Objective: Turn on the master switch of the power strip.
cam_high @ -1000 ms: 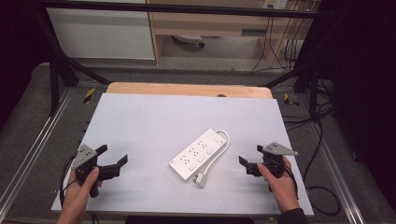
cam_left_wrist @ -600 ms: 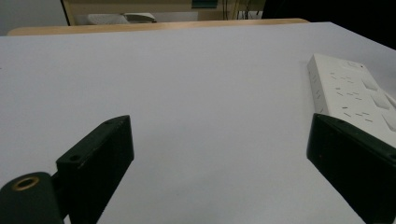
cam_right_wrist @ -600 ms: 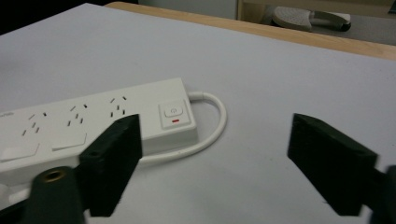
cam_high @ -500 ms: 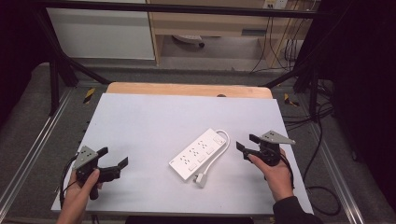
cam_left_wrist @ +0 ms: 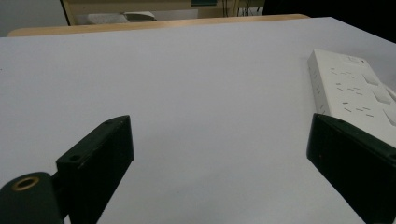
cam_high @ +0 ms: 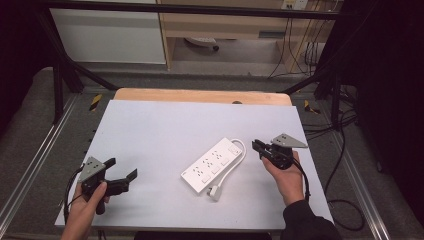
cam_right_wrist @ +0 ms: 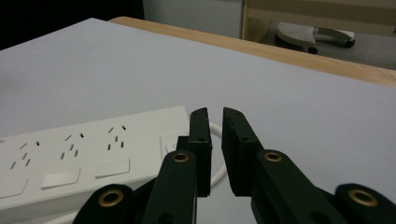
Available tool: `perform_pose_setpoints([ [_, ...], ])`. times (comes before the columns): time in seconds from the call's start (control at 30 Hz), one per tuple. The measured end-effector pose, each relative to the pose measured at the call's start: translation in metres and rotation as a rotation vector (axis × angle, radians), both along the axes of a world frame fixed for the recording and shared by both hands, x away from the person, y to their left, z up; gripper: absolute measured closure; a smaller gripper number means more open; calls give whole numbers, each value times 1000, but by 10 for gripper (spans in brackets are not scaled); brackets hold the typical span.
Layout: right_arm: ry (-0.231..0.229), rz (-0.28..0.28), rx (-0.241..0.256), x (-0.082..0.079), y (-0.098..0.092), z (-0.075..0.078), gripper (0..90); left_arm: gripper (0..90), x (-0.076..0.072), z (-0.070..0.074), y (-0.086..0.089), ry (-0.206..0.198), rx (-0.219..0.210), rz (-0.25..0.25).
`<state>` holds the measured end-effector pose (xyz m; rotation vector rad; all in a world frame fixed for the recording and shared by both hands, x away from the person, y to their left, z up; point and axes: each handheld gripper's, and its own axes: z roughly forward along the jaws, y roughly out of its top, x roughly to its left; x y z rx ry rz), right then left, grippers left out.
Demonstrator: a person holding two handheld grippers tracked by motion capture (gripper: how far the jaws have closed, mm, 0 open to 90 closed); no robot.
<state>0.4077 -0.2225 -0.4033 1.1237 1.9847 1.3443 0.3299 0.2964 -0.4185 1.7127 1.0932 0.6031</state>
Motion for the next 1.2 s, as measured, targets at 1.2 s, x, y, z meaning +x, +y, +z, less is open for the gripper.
perform_pose_setpoints([
  [1.2, 118, 59, -64, 27, 39, -16, 900, 71, -1, 0, 2, -9, 30, 13],
])
